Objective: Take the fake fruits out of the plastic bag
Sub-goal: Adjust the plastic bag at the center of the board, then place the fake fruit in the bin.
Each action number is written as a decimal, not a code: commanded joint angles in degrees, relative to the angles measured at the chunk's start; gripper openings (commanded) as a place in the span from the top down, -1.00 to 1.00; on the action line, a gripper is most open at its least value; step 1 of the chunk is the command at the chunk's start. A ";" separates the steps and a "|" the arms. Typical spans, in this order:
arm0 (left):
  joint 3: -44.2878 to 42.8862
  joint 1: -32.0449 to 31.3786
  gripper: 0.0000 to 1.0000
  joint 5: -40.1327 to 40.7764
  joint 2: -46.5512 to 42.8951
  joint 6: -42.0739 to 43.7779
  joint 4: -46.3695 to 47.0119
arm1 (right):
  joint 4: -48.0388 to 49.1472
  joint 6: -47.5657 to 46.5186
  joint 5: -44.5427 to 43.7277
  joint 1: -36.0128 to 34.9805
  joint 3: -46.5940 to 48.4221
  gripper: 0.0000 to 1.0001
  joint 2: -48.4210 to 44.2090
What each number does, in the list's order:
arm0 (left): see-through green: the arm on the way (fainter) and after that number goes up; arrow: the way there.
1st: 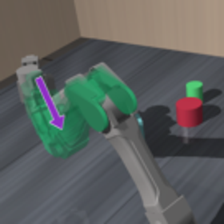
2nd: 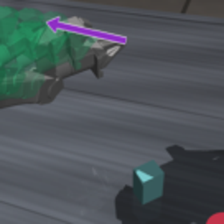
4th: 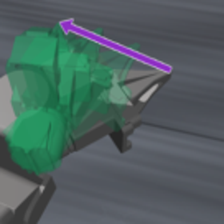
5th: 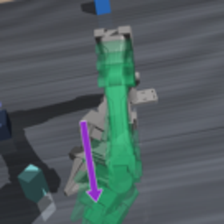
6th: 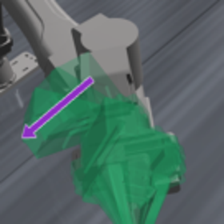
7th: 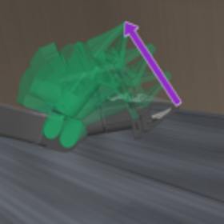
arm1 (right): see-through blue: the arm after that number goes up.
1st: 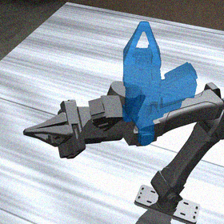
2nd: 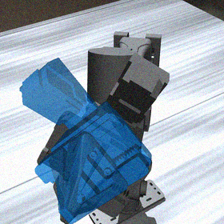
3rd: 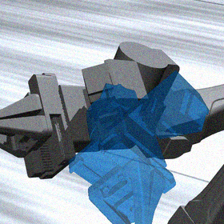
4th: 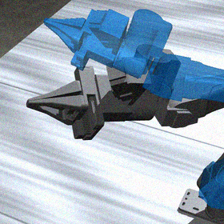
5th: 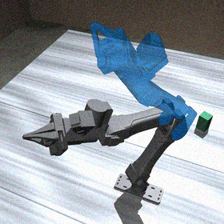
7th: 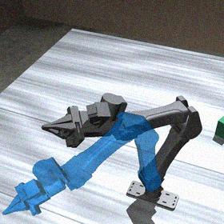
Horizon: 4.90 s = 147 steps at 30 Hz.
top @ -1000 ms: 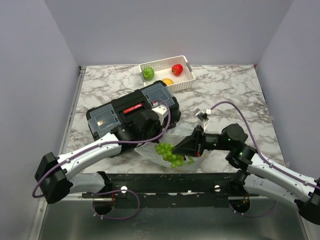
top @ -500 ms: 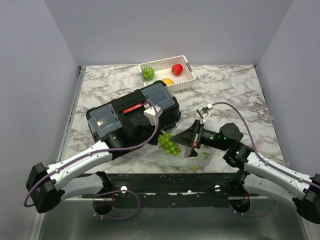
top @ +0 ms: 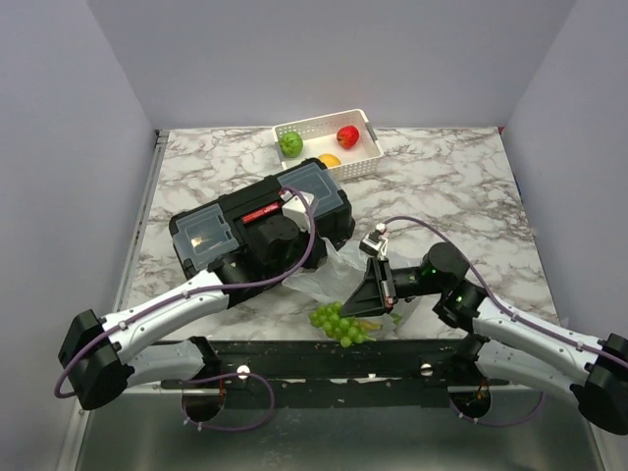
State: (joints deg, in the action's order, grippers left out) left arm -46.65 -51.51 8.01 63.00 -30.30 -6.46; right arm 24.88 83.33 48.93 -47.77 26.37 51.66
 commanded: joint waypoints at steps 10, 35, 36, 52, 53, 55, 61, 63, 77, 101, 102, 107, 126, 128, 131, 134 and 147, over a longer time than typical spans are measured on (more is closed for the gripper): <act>0.40 -0.17 1.00 2.99 5.72 1.31 2.71 | 38.80 26.70 8.33 0.05 8.89 0.99 9.64; 13.87 -0.22 1.00 1.04 -4.46 -4.27 17.24 | 31.99 34.40 -27.93 7.35 2.89 0.99 8.76; 13.94 -0.17 1.00 -0.06 -4.23 -4.40 18.67 | 30.94 35.67 -29.96 7.34 2.12 0.99 7.80; 15.55 -0.22 0.44 -12.25 -10.71 -0.05 32.72 | 13.70 37.68 -33.78 7.74 2.71 0.99 -1.08; 15.90 -0.18 0.14 -12.83 -10.91 0.40 33.56 | 12.91 37.34 -35.91 7.69 3.14 0.99 -1.94; 16.67 -0.31 -0.28 -14.26 -10.73 0.59 35.91 | 9.95 36.53 -37.76 7.70 5.13 0.99 -2.44; 19.28 -6.18 -0.97 -9.36 -9.79 4.90 49.23 | 11.85 37.13 -36.38 7.69 8.20 0.99 1.16; 18.86 -10.13 -0.97 -4.29 -8.98 9.75 52.18 | 12.46 37.61 -36.50 7.69 8.99 0.99 1.77; 4.52 -18.21 -0.61 25.50 16.40 18.97 62.08 | 7.24 36.66 -38.70 7.69 14.09 0.99 -1.45; 16.39 -13.51 1.00 18.37 -15.60 3.42 19.40 | -2.44 2.78 -12.54 7.98 12.05 0.99 -9.05; 13.80 -12.96 1.00 19.05 -15.55 1.88 15.31 | -4.09 -1.31 -10.43 7.95 12.90 0.99 -8.78; 5.25 -9.59 1.00 17.27 -13.39 -2.19 2.46 | -14.49 -15.46 -5.21 8.11 16.77 0.99 -6.14; 7.78 -5.23 1.00 7.89 -13.59 -2.88 6.57 | -31.85 -32.25 -14.70 8.15 23.22 0.99 -2.37; 7.97 -5.19 1.00 8.53 -12.79 -2.61 5.59 | -31.95 -32.28 -16.42 8.13 27.13 0.99 -1.65; 8.75 -5.19 1.00 7.11 -11.67 -1.63 5.57 | -35.09 -35.03 -24.32 8.13 33.60 0.99 0.15; 8.68 -5.18 1.00 5.21 -11.54 -1.00 3.66 | -38.50 -38.38 -36.29 8.15 39.07 0.99 3.01; 4.79 -5.18 1.00 -2.00 -11.29 7.30 -1.81 | -34.51 -56.29 -61.32 9.01 56.08 0.99 28.33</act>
State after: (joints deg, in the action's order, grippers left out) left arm -40.21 -56.73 10.15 50.72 -26.65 -6.59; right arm -10.37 35.44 -2.55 -39.24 77.23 73.91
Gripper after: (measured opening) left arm 0.003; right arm 0.107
